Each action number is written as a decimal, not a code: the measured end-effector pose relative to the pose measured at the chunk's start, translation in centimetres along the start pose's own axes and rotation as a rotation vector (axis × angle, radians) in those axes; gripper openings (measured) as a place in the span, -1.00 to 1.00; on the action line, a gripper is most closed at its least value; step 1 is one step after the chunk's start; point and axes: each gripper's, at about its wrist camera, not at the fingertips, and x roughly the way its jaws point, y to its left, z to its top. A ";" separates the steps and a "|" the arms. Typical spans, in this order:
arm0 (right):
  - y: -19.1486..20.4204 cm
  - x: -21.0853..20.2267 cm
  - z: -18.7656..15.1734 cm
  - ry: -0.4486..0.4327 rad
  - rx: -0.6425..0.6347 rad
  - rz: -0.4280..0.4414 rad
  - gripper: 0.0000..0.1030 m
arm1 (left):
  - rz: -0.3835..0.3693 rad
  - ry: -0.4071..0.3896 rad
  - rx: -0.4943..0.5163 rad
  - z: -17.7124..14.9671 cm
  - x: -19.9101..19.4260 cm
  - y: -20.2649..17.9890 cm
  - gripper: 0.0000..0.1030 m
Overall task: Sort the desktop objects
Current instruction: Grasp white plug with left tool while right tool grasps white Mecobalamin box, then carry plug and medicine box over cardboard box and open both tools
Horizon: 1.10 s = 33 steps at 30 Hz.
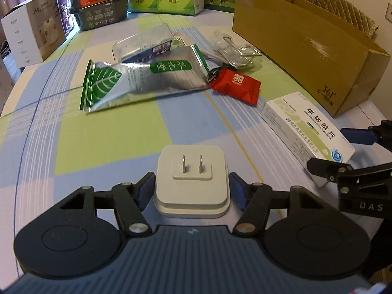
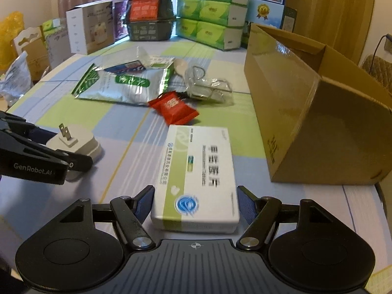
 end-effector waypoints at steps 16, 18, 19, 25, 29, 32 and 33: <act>-0.4 2.4 1.3 -0.017 0.068 0.007 0.44 | 0.013 -0.039 -0.002 -0.1 0.6 0.4 0.17; -0.3 2.5 1.3 -0.017 0.064 0.002 0.32 | 0.016 -0.040 -0.003 -0.1 0.5 0.4 0.17; -0.3 2.5 1.4 -0.017 0.068 0.000 0.32 | 0.017 -0.039 -0.003 -0.1 0.5 0.3 0.16; -0.1 0.8 1.5 -0.058 0.053 0.005 0.31 | -0.007 -0.060 -0.005 0.6 -0.3 0.0 0.16; -0.5 -1.5 2.1 -0.094 0.052 0.000 0.31 | 0.020 -0.084 0.018 1.9 -1.7 -0.7 0.16; -1.0 -4.2 3.2 -0.145 0.047 0.008 0.31 | 0.035 -0.118 0.018 3.3 -3.7 -1.6 0.16; -1.3 -5.2 3.8 -0.164 0.040 0.010 0.31 | 0.033 -0.129 0.006 3.8 -4.4 -1.9 0.16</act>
